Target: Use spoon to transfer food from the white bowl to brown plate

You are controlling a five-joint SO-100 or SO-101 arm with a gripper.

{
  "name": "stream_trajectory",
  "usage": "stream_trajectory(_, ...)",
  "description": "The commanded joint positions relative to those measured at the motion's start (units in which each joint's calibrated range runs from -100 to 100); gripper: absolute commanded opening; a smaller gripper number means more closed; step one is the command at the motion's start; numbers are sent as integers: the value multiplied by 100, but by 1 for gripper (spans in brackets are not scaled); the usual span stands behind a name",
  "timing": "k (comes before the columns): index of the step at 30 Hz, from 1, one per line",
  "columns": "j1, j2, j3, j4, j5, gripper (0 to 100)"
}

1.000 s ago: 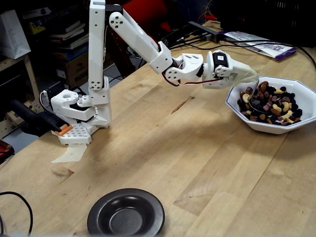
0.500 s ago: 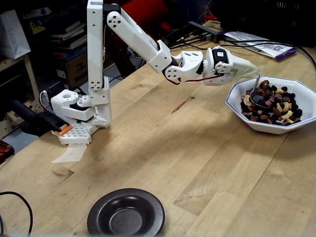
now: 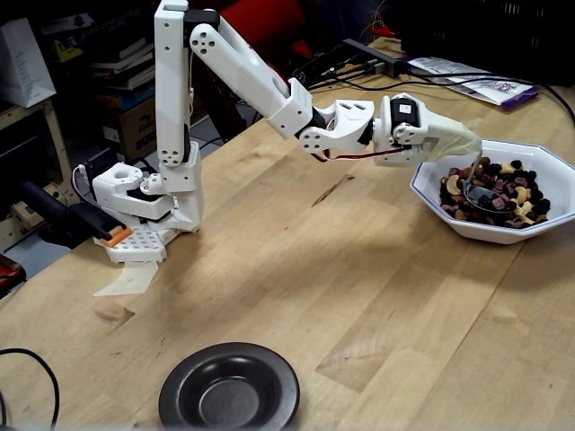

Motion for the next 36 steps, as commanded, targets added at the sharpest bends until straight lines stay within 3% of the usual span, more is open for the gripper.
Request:
stream_trajectory(1, 67, -600, -149, -171, 10, 4)
stream_trajectory(22, 104, -1516, -131, -84, 15, 4)
stream_trajectory(30, 652, -1516, -131, -84, 449, 4)
stream_trajectory(36, 860, -1525, -131, -92, 469, 4)
